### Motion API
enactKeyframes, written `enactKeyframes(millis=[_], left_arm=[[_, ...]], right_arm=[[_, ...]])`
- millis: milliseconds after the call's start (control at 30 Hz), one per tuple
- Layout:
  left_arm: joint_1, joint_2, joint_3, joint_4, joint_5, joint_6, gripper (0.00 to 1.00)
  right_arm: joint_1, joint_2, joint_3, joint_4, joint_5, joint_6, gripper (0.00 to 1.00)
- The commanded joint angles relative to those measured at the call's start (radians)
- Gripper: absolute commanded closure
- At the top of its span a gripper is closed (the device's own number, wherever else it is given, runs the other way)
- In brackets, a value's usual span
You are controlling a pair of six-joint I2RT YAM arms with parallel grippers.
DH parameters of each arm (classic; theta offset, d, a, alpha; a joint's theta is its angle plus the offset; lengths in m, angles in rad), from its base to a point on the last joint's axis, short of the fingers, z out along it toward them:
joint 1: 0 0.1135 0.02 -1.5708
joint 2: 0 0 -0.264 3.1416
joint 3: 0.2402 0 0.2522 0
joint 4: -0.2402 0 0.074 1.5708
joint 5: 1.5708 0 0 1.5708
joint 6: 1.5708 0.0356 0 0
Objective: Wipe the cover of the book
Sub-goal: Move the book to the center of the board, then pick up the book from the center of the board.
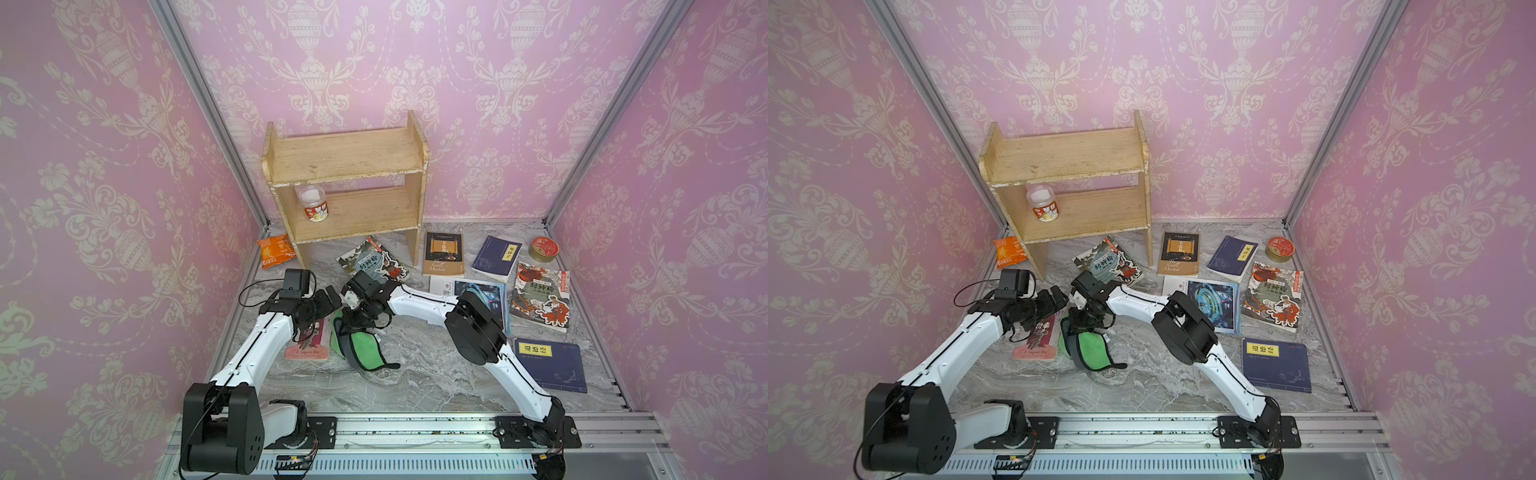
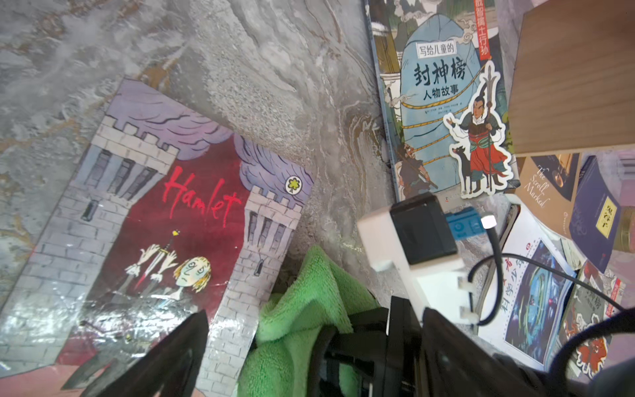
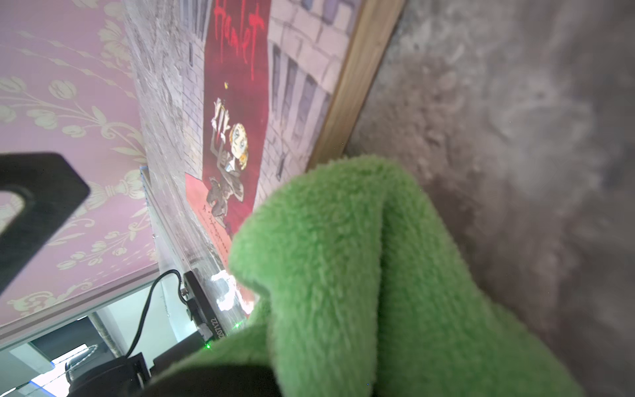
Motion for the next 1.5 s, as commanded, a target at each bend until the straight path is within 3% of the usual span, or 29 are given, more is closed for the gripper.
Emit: enactKeyframes(millis=[0, 133, 300, 500, 667, 900, 1200, 1333, 1467], left_arm=[[0.014, -0.027, -0.054, 0.092, 0.026, -0.052, 0.01], [0.014, 0.007, -0.082, 0.219, 0.105, -0.098, 0.01], [0.004, 0.100, -0.141, 0.556, 0.244, -0.209, 0.01], [-0.027, 0.285, -0.127, 0.855, 0.300, -0.313, 0.03], [-0.034, 0.448, -0.120, 1.130, 0.312, -0.400, 0.12], [-0.038, 0.622, -0.072, 1.212, 0.308, -0.436, 0.22], [-0.045, 0.739, 0.017, 1.221, 0.314, -0.434, 0.38], [-0.057, 0.788, 0.046, 1.242, 0.316, -0.442, 0.49], [-0.065, 0.829, 0.068, 1.263, 0.309, -0.452, 0.66]], right_arm=[[0.002, -0.008, -0.033, 0.023, -0.013, 0.022, 1.00], [-0.042, -0.193, -0.308, 0.147, 0.019, 0.022, 1.00], [-0.116, -0.442, -0.647, 0.230, 0.069, 0.011, 1.00], [-0.188, -0.643, -0.904, 0.246, 0.115, 0.015, 1.00], [-0.230, -0.720, -0.990, 0.248, 0.128, 0.028, 1.00], [-0.254, -0.763, -1.018, 0.249, 0.147, 0.039, 1.00], [-0.278, -0.789, -1.024, 0.236, 0.145, 0.039, 1.00], [-0.289, -0.801, -1.024, 0.220, 0.143, 0.031, 1.00], [-0.299, -0.816, -1.027, 0.204, 0.141, 0.026, 1.00]])
